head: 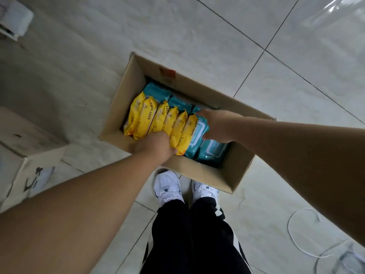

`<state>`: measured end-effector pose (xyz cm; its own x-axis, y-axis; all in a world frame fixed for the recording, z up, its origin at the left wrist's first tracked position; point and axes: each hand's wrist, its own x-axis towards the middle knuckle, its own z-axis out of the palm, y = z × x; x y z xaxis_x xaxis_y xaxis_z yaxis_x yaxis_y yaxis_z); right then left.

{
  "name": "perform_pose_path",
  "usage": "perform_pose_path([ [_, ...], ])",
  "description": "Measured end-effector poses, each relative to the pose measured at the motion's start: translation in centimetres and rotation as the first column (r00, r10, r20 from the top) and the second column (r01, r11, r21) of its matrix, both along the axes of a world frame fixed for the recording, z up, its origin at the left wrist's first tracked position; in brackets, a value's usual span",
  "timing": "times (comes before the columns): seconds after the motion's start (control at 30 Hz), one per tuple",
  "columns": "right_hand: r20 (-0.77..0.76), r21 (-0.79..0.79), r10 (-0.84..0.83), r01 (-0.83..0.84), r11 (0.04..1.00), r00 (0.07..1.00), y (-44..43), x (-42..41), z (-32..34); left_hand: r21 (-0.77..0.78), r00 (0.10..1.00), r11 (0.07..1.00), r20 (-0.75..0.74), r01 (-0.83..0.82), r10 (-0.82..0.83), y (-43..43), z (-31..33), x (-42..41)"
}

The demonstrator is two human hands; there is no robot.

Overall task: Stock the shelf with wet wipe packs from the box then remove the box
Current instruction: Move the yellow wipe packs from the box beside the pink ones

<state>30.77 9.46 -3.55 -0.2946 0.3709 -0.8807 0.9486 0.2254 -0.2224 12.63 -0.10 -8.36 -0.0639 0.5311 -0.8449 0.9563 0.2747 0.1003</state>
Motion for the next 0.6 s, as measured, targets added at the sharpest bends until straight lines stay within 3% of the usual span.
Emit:
perform_pose_path([
  [0.17,0.009,0.034,0.104,-0.105,0.994,0.994,0.5,-1.0,-3.6,0.183,0.970,0.962,-0.171,0.201,-0.170,-0.7,-1.7,0.5],
  [0.43,-0.055,0.204,0.059,-0.046,0.978,0.997,0.1,-2.0,-7.6,0.140,0.939,0.945,-0.224,0.296,-0.261,-0.5,-3.2,1.1],
  [0.6,-0.092,0.211,0.077,-0.056,0.976,0.993,-0.4,-1.3,-8.1,0.171,0.914,0.908,-0.214,0.383,-0.345,0.0,-3.2,0.4],
])
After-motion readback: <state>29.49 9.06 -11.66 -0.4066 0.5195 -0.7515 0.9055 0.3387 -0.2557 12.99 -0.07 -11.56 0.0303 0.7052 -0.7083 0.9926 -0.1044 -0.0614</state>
